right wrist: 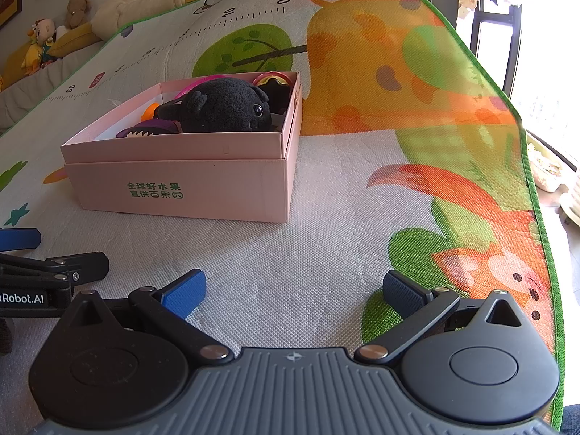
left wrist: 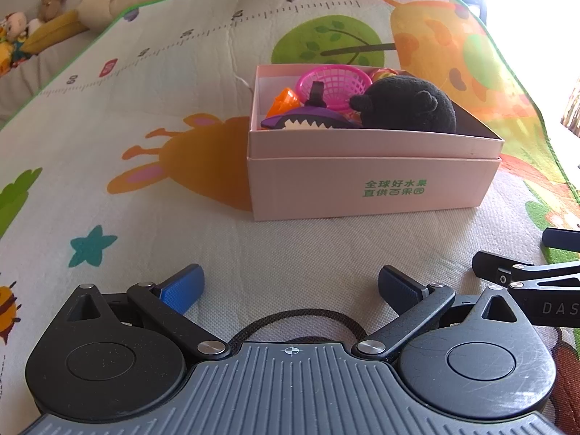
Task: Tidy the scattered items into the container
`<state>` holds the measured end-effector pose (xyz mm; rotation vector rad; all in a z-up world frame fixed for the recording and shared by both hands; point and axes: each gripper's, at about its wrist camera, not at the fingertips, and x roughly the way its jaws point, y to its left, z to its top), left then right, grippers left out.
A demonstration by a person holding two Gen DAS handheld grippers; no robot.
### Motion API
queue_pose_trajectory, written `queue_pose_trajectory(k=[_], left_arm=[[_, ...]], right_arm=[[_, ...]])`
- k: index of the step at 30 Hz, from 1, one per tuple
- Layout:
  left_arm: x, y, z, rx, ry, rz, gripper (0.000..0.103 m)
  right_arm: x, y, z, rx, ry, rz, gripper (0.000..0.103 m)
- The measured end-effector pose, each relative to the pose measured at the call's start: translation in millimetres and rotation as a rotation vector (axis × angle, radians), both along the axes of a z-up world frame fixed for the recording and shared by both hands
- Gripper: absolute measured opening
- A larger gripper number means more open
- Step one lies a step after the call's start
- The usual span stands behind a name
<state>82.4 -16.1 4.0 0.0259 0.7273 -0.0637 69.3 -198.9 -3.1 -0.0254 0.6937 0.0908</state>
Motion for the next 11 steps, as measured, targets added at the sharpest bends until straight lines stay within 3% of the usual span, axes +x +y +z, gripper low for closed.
queue_pose_trajectory(k=[11], left_arm=[[-0.4,0.1,0.6,-0.002,0.0,-0.001,0.103]], right_arm=[[0.0,0.0,0.0,0.0,0.0,0.0,0.103]])
